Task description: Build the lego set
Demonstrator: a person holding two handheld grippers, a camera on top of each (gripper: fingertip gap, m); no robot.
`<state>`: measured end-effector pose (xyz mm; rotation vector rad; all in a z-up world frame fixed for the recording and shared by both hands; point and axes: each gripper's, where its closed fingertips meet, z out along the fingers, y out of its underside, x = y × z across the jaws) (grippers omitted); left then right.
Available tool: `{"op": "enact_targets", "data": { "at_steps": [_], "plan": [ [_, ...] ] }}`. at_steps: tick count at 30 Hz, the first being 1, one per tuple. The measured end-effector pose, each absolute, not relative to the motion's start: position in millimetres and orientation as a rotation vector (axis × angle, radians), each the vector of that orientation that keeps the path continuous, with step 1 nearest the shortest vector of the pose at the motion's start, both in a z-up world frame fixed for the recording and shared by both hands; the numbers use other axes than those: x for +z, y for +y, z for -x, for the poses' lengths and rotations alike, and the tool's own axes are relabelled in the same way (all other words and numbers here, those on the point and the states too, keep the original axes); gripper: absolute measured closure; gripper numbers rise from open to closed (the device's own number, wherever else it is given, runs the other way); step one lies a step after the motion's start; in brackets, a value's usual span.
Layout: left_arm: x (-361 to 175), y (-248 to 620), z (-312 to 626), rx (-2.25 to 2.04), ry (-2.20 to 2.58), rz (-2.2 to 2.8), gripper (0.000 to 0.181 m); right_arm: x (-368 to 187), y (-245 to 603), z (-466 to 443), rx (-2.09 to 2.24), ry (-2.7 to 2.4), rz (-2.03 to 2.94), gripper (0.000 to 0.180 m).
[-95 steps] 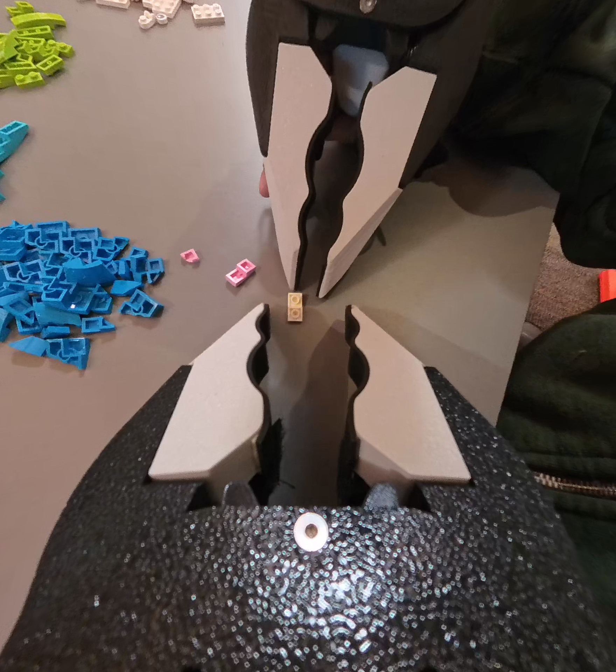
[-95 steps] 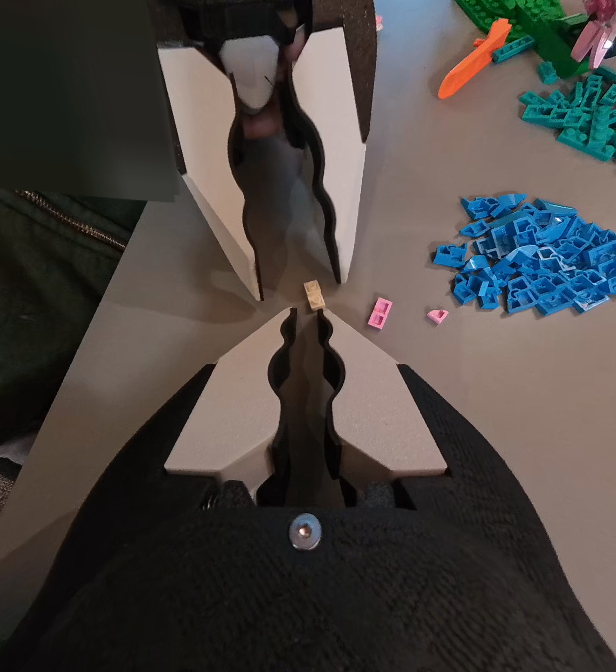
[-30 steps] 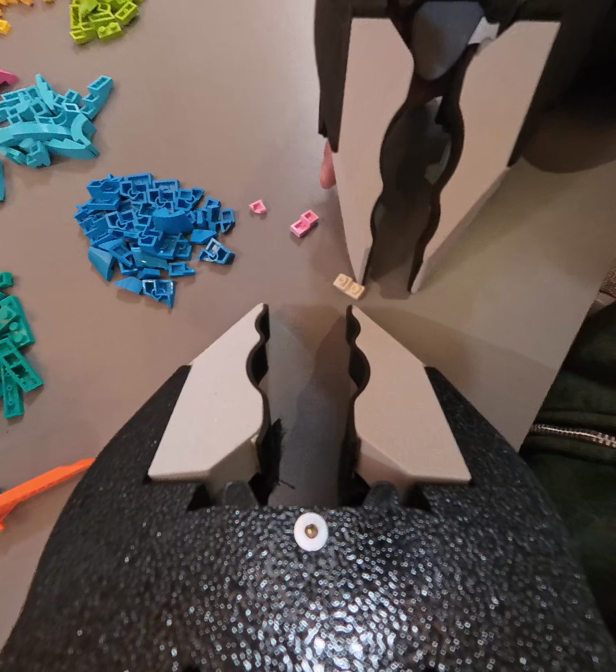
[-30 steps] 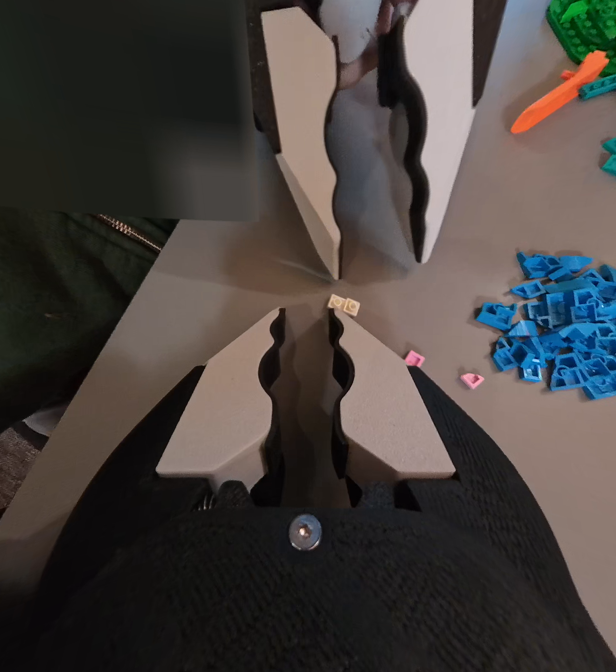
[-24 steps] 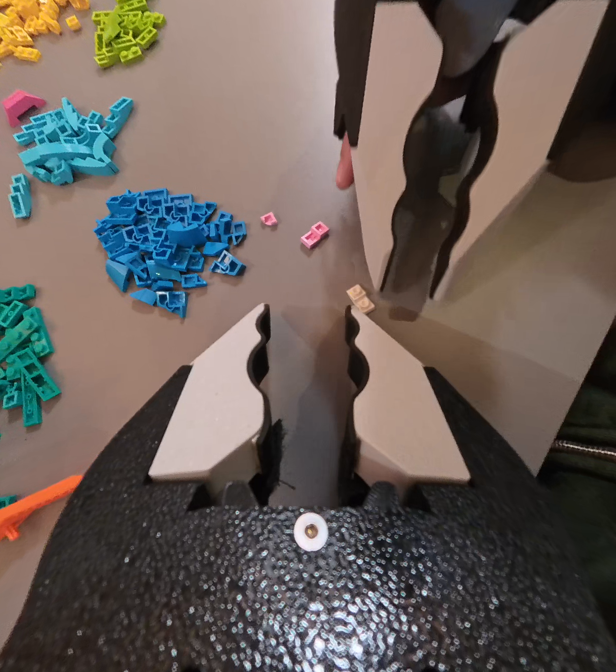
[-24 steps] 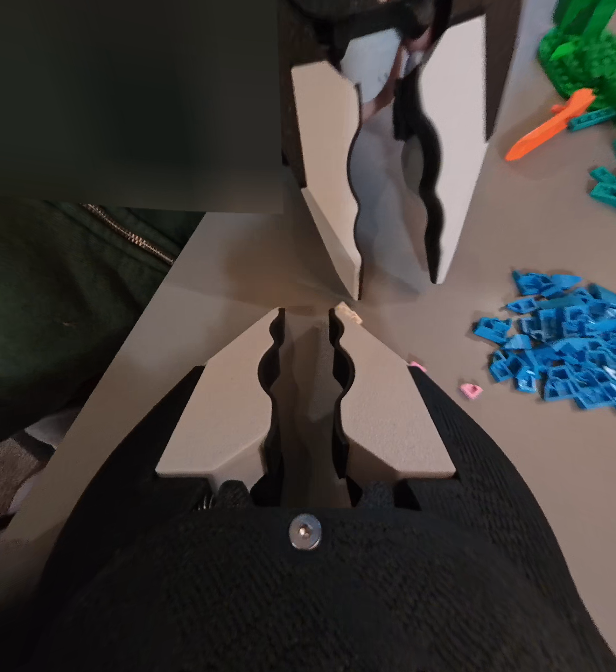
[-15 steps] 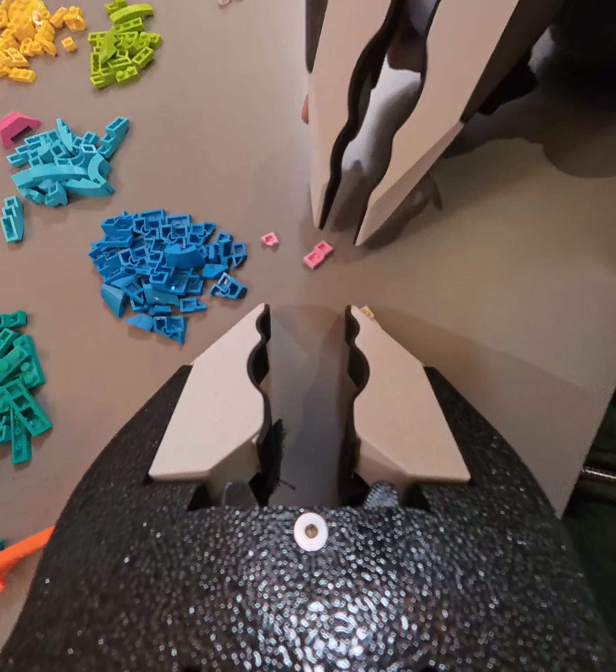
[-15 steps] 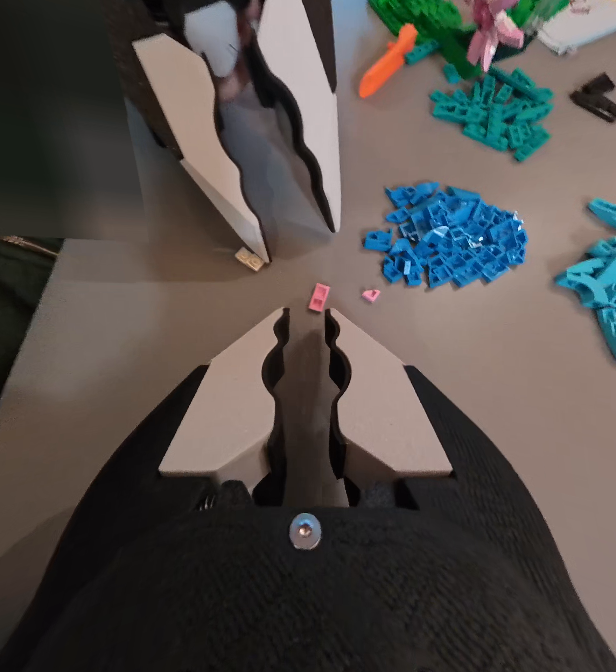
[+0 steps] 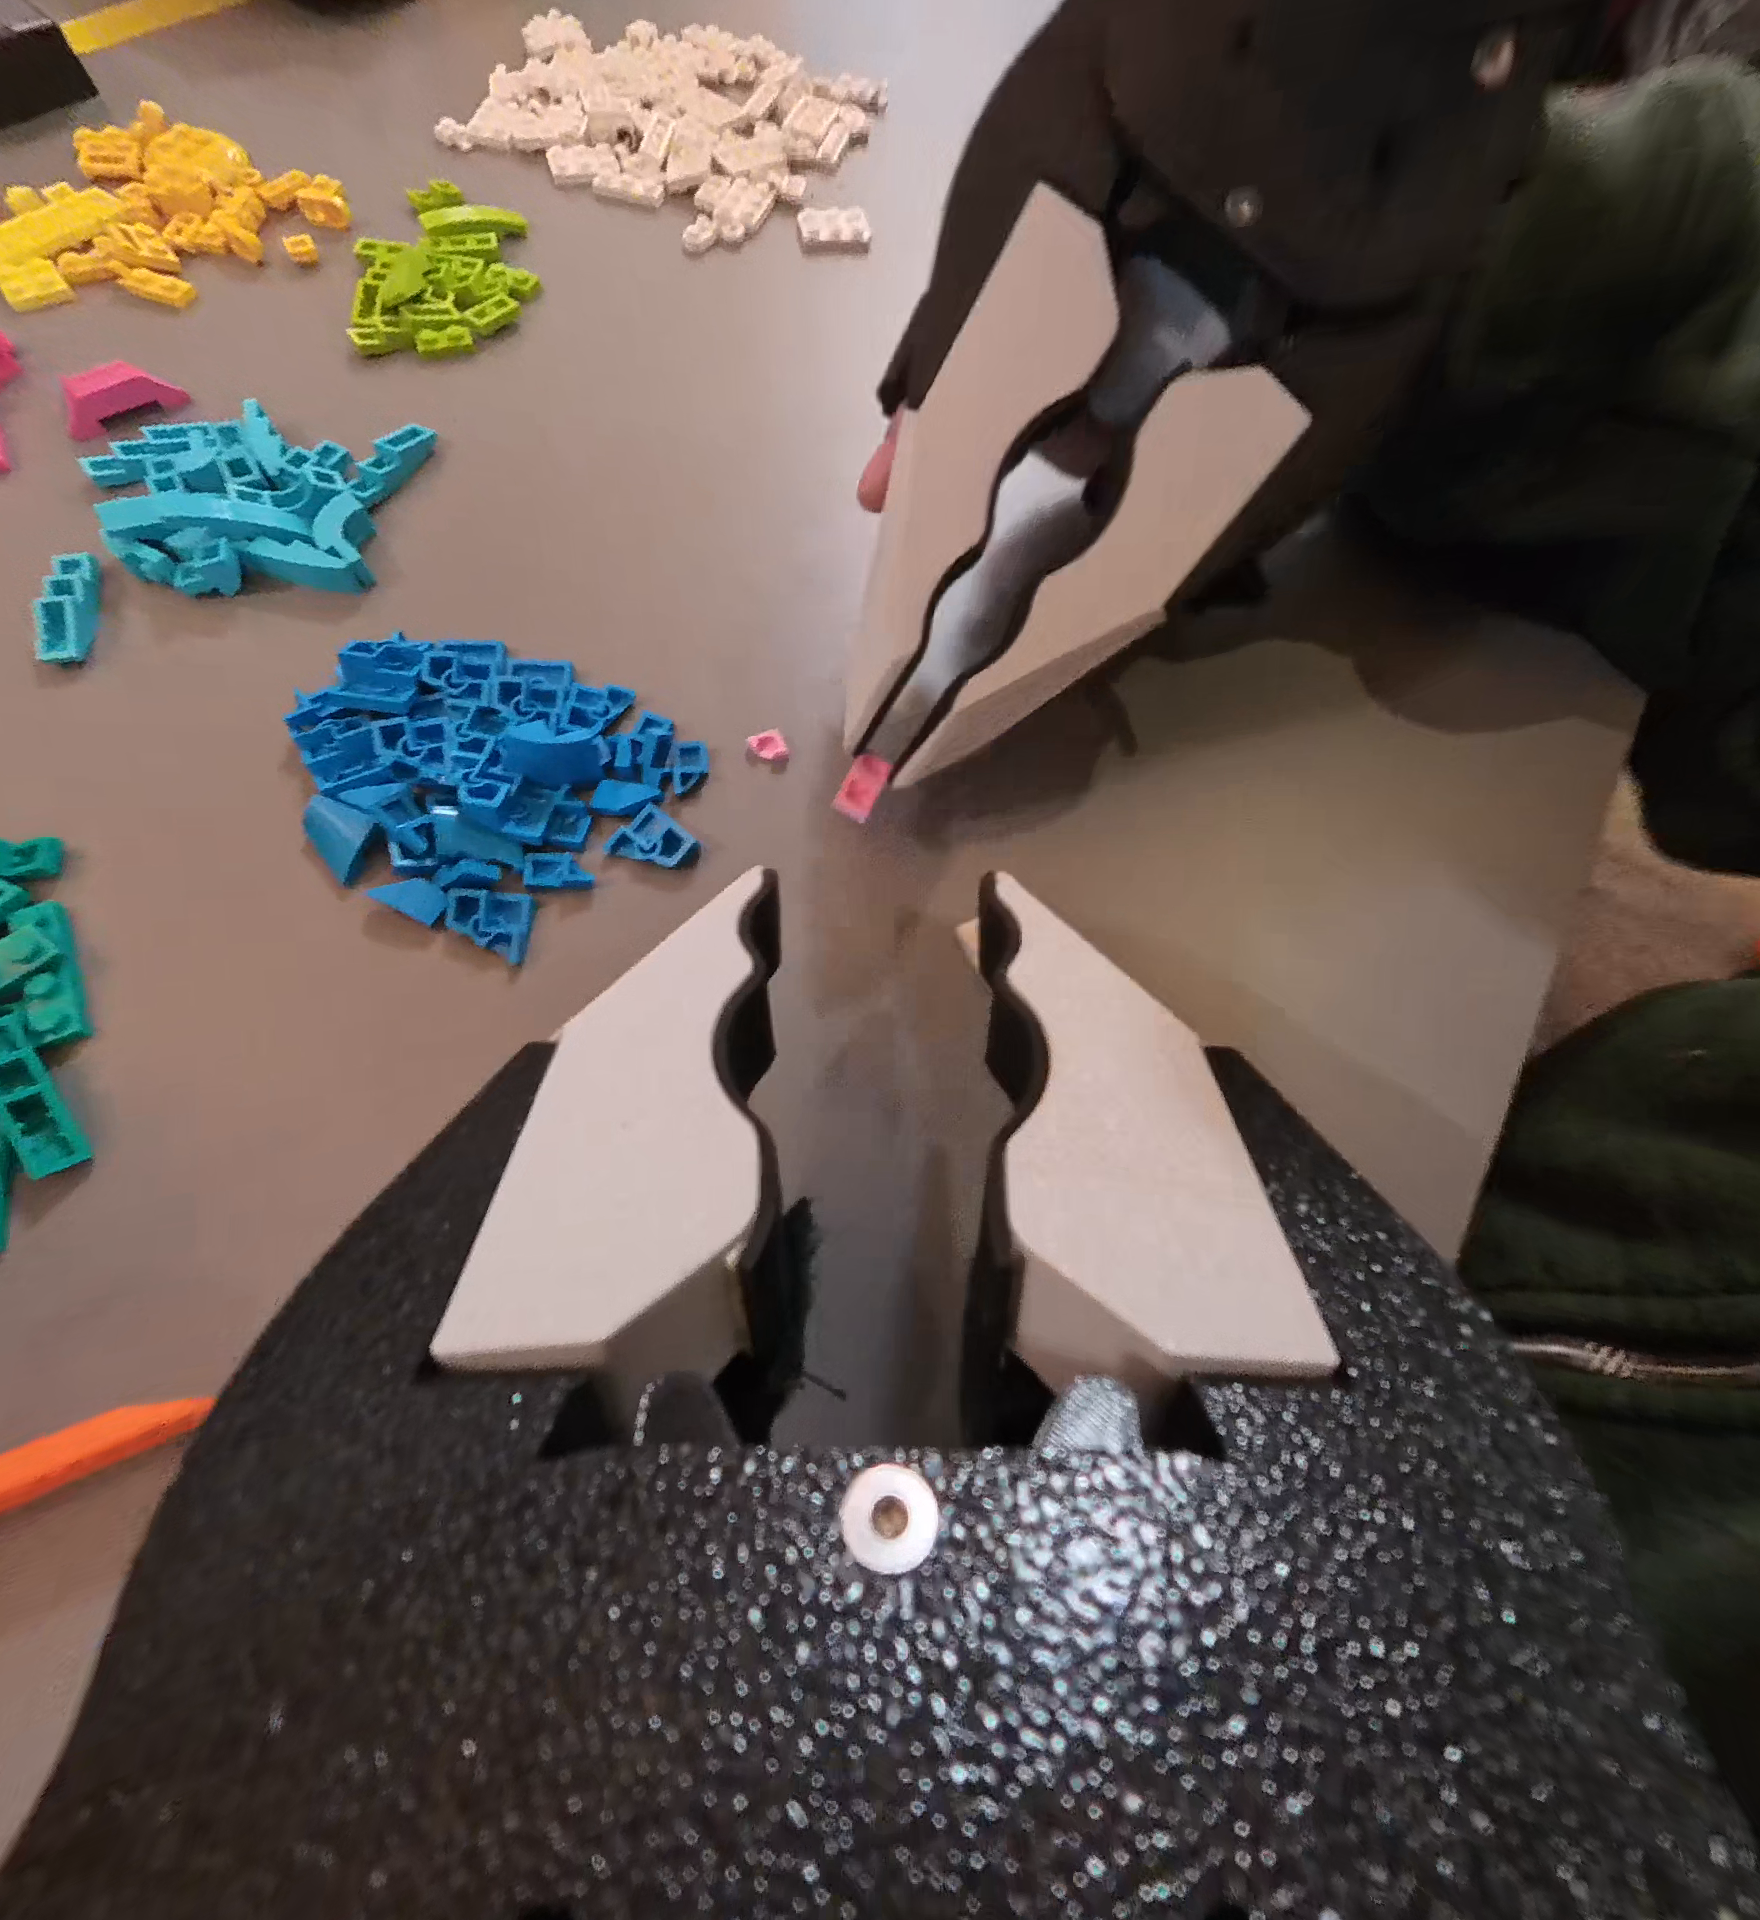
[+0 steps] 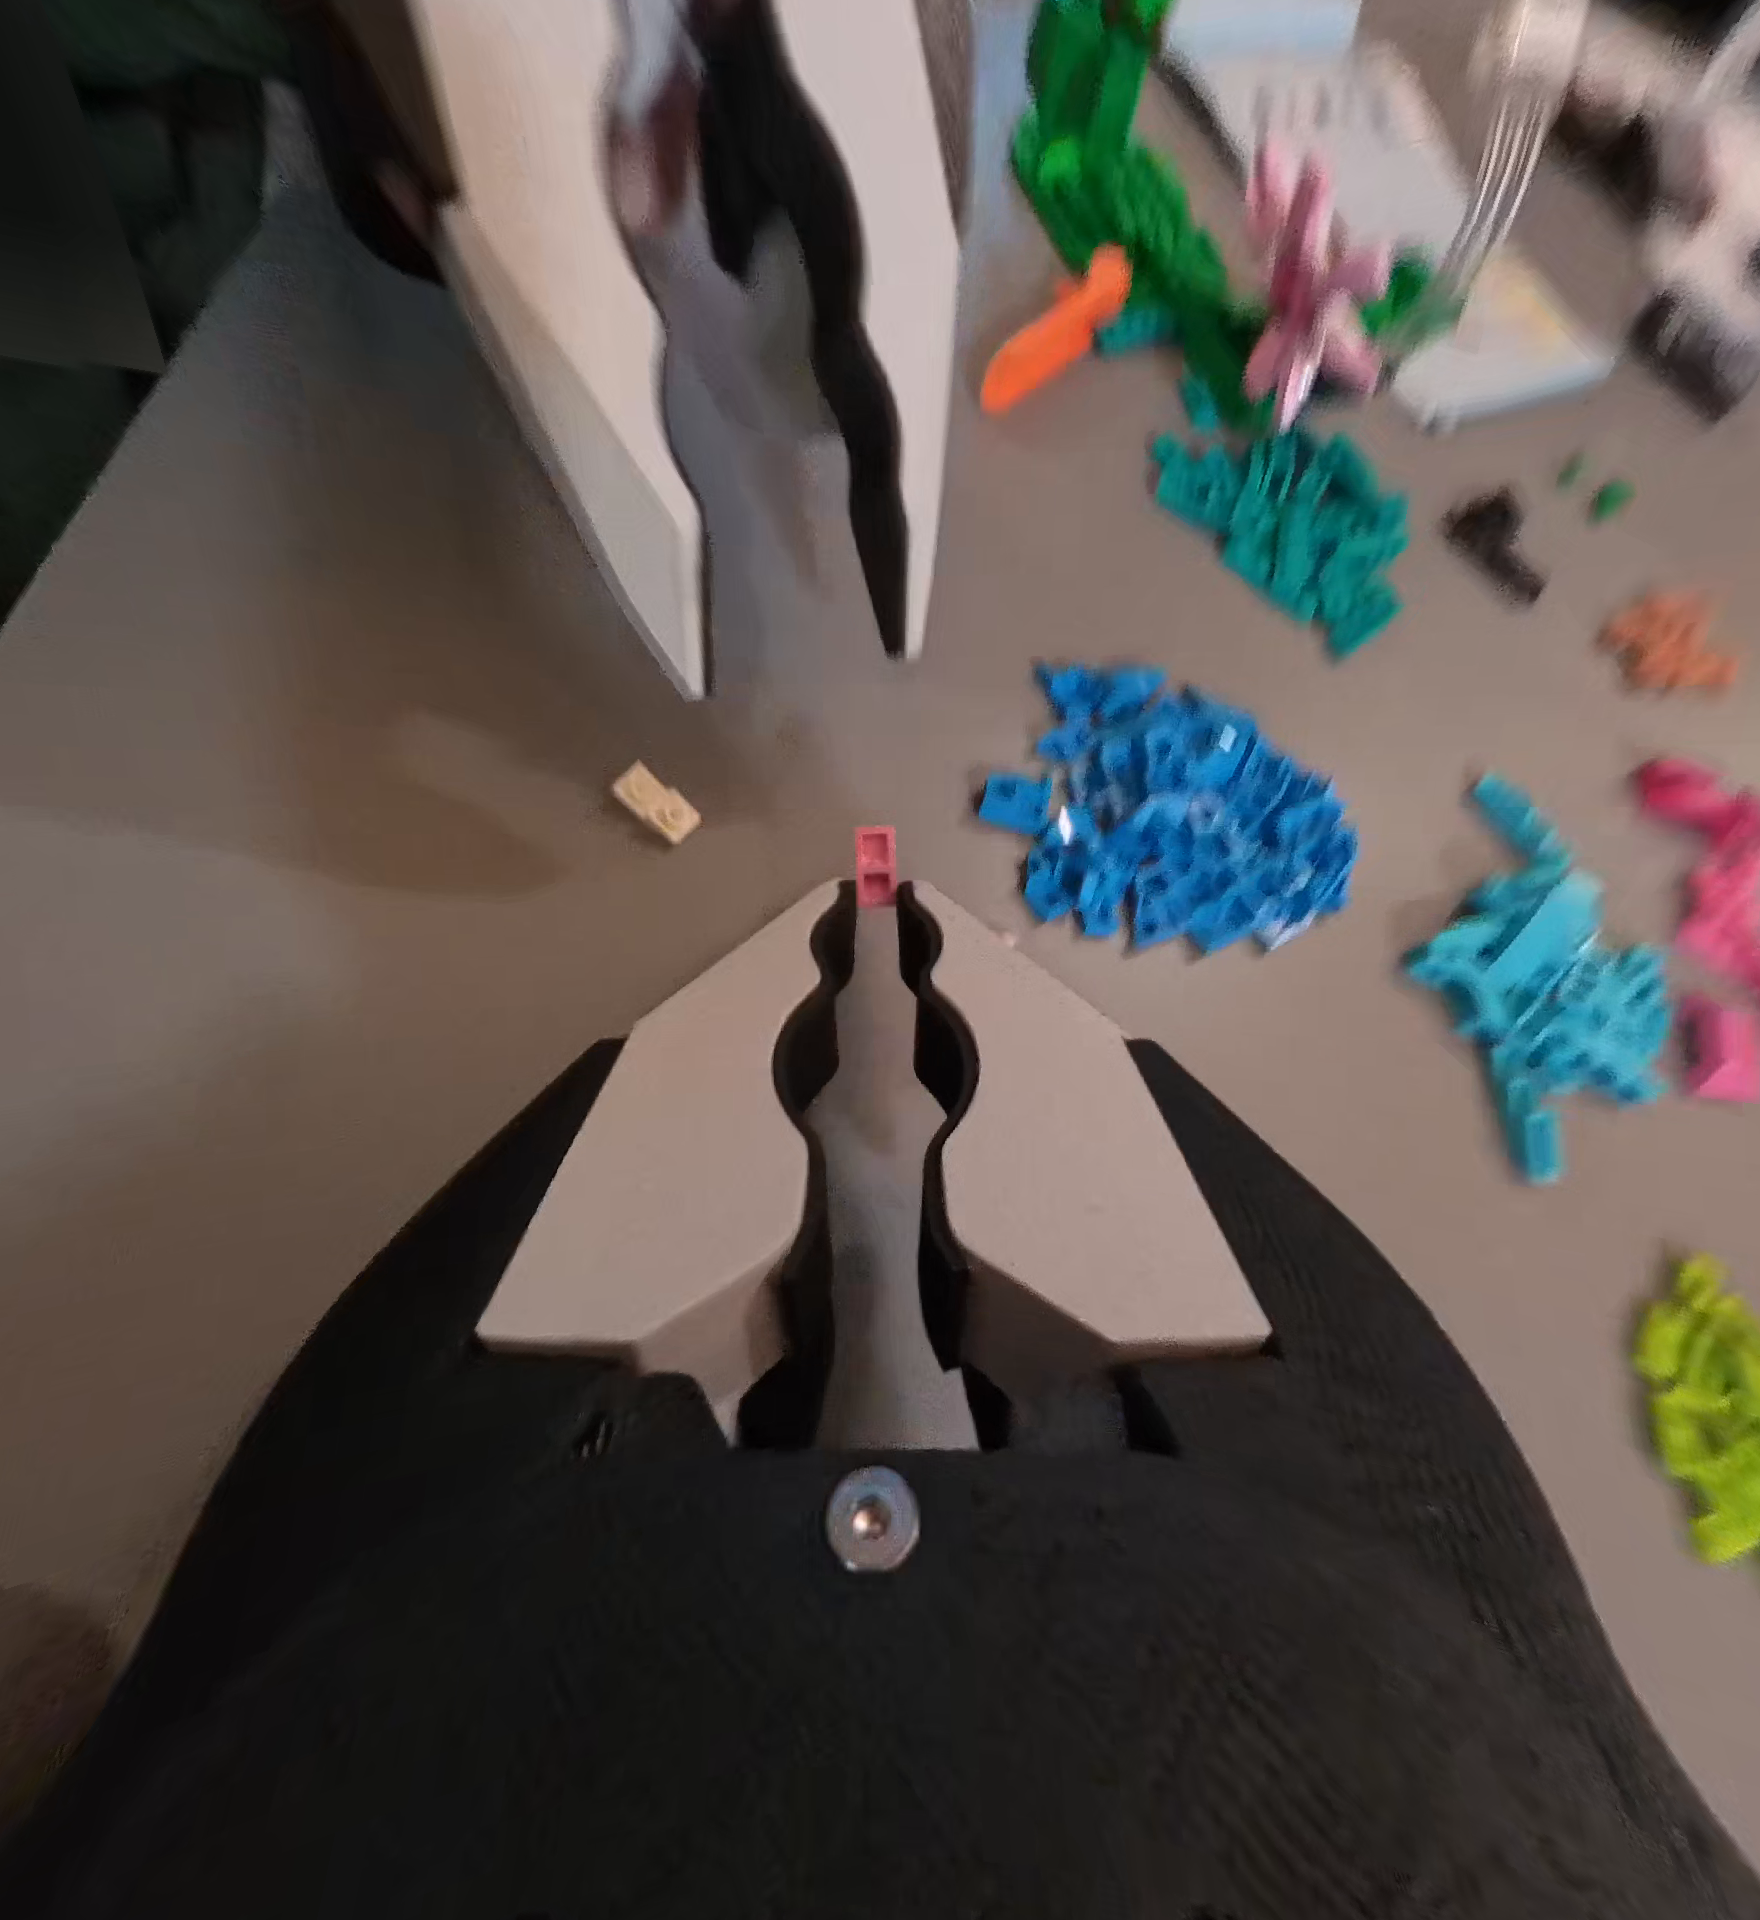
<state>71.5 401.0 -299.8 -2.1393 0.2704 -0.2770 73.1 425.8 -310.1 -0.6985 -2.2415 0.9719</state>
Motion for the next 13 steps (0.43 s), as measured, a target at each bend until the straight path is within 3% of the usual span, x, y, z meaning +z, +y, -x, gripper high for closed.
{"op": "enact_targets", "data": {
  "at_steps": [1,8,13],
  "plan": [
    [-298,402,-74,-0.319,0.246,2.123,0.144,-301,421,-71,0.961,-2.191,0.593,0.174],
    [-284,406,-78,-0.449,0.183,2.023,0.141,-279,405,-69,0.929,-2.045,0.36,0.174],
    [-248,407,-83,-0.31,0.311,1.775,0.144,-232,386,-73,1.66,-1.844,0.675,0.174]
  ]
}}
